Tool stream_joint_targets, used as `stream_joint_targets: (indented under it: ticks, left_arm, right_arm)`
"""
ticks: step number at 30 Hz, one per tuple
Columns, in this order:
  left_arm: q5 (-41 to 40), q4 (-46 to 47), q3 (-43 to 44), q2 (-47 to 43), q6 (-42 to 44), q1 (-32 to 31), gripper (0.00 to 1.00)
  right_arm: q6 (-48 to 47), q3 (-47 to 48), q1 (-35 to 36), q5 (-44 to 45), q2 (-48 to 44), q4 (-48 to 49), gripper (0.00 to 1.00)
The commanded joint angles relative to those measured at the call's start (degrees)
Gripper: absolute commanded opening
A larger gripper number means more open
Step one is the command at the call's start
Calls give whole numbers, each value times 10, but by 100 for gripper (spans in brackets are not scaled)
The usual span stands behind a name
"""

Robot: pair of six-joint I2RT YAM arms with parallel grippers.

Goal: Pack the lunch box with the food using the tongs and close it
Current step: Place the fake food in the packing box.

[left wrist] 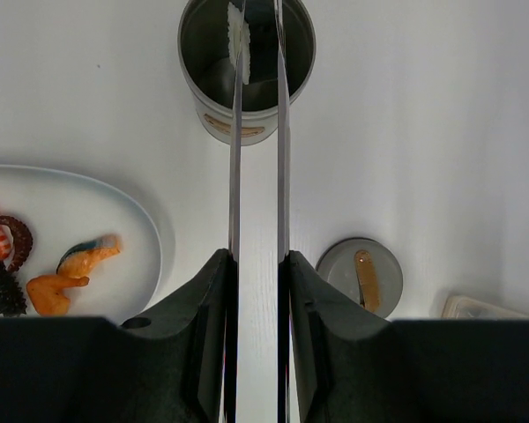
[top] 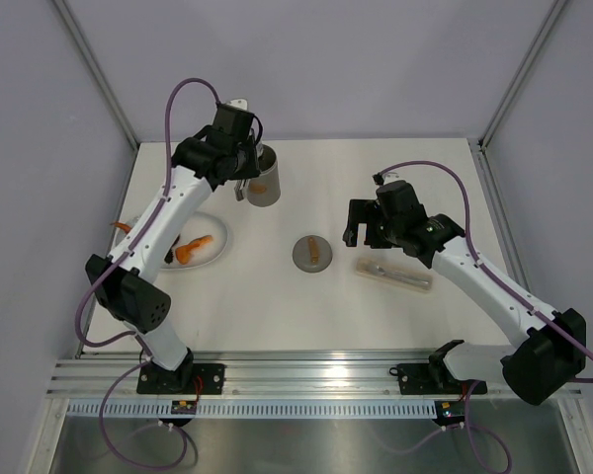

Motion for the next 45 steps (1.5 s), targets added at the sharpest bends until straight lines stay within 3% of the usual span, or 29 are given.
stream_joint_targets:
  ticks: [1, 4, 8, 9, 18, 24, 30, 34, 39, 45]
  left_arm:
    - [9, 65, 21, 8, 11, 4, 0]
    - [17, 58, 28, 22, 6, 8, 3]
    - [16, 54, 26, 28, 5, 8, 32]
    - [14, 52, 24, 28, 5, 8, 34]
    - [-2, 55, 8, 9, 7, 9, 45]
    - [-7, 50, 2, 2, 8, 8, 46]
    - [-9, 47, -10, -15, 4, 9, 42]
    - [-10, 45, -38, -59, 3, 9, 30]
    - [-49, 10, -104, -141, 2, 8, 16]
    - [-79, -33, -197, -251, -28, 8, 11]
  right_arm:
    - [-4, 1, 0, 8, -3, 4, 99]
    - [-2, 0, -1, 9, -4, 4, 100]
    - [-2, -5, -1, 10, -9, 3, 99]
    - [-2, -5, -1, 10, -9, 4, 99]
    - [0, -3, -1, 8, -7, 3, 99]
    - [2, 0, -1, 8, -5, 3, 100]
    - [1, 1, -1, 7, -6, 2, 99]
    - [1, 0, -1, 6, -7, 2, 99]
    - [3, -2, 0, -6, -7, 8, 100]
    - [3, -5, 0, -16, -3, 16, 99]
